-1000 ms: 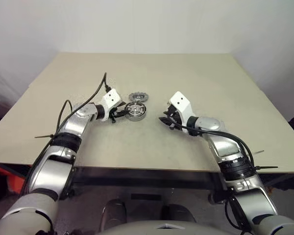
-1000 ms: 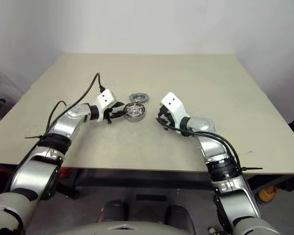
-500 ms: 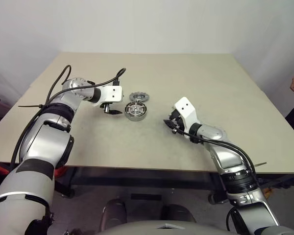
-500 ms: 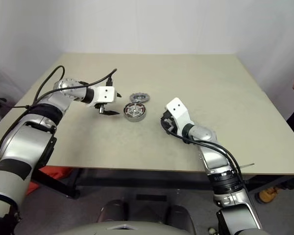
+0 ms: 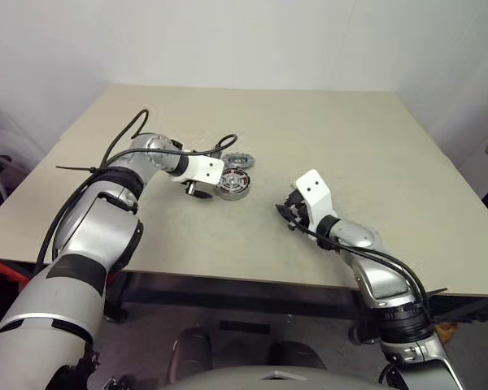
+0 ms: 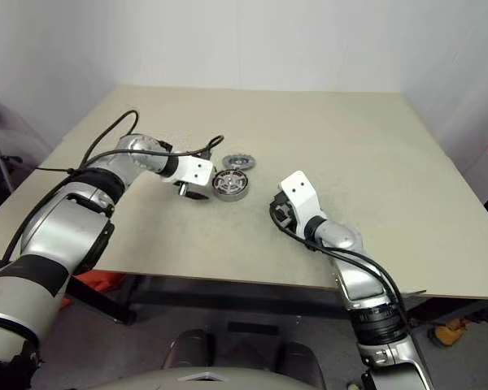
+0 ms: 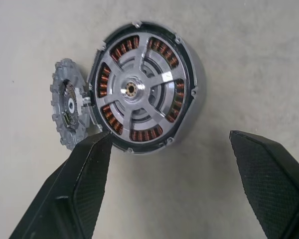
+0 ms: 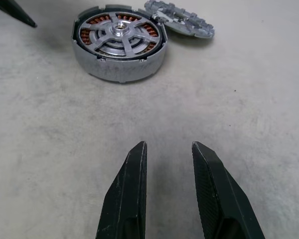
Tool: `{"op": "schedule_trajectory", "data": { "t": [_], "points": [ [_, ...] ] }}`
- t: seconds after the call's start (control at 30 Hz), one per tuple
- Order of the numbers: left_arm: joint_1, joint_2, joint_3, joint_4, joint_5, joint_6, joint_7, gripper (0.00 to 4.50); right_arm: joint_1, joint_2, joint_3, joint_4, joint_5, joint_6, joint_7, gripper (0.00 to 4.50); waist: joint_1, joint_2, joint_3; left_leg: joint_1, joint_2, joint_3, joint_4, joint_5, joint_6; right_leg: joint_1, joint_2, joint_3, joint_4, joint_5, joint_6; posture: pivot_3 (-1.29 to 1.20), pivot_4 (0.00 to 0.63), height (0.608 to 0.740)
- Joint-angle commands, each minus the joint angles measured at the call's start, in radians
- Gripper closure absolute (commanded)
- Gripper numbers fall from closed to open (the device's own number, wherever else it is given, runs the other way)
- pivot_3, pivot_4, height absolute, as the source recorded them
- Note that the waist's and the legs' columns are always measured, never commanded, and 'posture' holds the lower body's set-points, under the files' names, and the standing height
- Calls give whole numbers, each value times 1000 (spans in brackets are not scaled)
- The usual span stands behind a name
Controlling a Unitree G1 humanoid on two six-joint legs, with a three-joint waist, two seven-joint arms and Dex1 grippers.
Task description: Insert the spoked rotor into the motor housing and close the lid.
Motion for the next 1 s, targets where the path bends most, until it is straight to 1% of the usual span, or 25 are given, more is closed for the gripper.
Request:
{"op": "schedule_trajectory", "data": {
  "t": [0.03, 0.47, 1.0],
  "points": [
    [-36, -8, -7, 5, 25, -5, 30, 521, 0, 5, -19, -70, 11, 8, -27, 3002, 2, 0, 0, 0, 0, 0, 0, 0, 0, 0, 0, 0, 0, 0, 0, 0, 0, 740],
    [-26, -48, -30, 27, 91, 36, 57, 521, 27, 13, -30, -114, 18, 17, -85, 3002, 3, 0, 0, 0, 0, -1, 0, 0, 0, 0, 0, 0, 0, 0, 0, 0, 0, 740],
    [-11, -72, -30, 39, 119, 101, 78, 521, 40, 19, -42, -169, 23, 39, -128, 3002, 3, 0, 0, 0, 0, -1, 0, 0, 0, 0, 0, 0, 0, 0, 0, 0, 0, 740]
  ]
}}
